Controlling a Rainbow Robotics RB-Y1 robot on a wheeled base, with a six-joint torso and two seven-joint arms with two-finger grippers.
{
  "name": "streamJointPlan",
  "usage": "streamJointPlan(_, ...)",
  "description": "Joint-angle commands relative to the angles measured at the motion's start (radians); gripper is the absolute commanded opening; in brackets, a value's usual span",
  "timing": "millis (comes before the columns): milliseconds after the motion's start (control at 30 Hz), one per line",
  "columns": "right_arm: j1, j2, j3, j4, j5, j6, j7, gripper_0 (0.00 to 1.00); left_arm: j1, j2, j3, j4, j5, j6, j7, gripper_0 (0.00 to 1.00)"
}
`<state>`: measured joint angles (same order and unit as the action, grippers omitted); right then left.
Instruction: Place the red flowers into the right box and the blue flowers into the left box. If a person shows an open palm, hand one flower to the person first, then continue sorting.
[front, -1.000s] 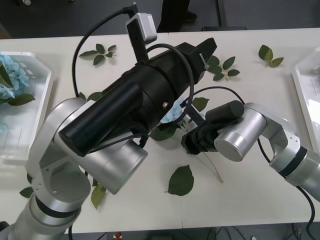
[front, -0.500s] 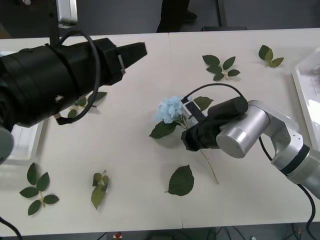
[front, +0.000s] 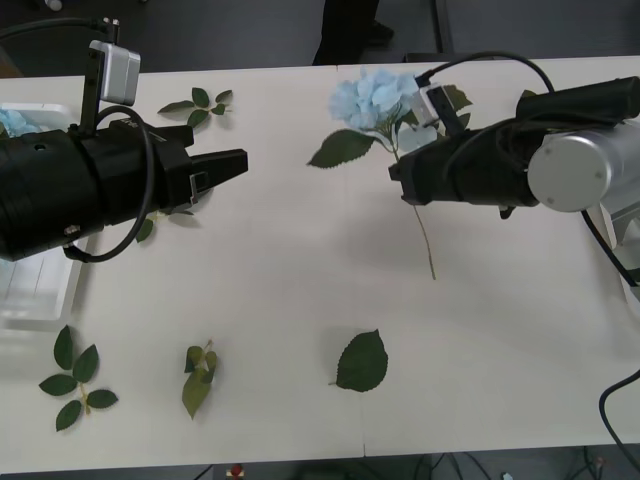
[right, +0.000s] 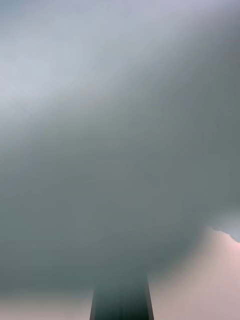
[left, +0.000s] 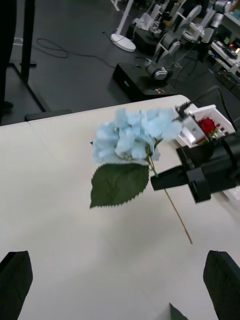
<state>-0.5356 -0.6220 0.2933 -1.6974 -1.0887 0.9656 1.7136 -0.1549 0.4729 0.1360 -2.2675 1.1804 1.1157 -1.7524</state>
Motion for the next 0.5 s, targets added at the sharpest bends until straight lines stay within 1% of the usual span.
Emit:
streamJointPlan(33,-0.09,-0.035,-0.022,0.01,-0.232,-0.116,0.176,0.0,0.02,0.03,0.042,0.057,0.11,-0.016,-0.147,1.0)
streamJointPlan(100,-0.121,-0.03,-0.022,0.03,-0.364,-0.16,0.281,0.0,0.02,0.026,0.039,0.074,0.159,-0.016,-0.18,1.0)
streamJointPlan(200,-0.159,-0.007,-0.022,0.042,-0.478,-0.177,0.423,0.0,0.02,0.026,0.016,0.075,0.179,-0.016,-0.182,1.0)
streamJointPlan(333,-0.201,0.031,-0.022,0.044,-0.522,-0.196,0.54,0.0,0.02,0.024,-0.039,0.077,0.163,-0.033,-0.176,1.0)
streamJointPlan(400,-0.225,0.054,-0.022,0.042,-0.536,-0.203,0.595,0.0,0.018,0.015,-0.084,0.078,0.127,-0.071,-0.167,1.0)
streamJointPlan(500,-0.25,0.079,-0.022,0.044,-0.567,-0.222,0.613,0.0,0.005,-0.014,-0.133,0.098,0.065,-0.112,-0.156,1.0)
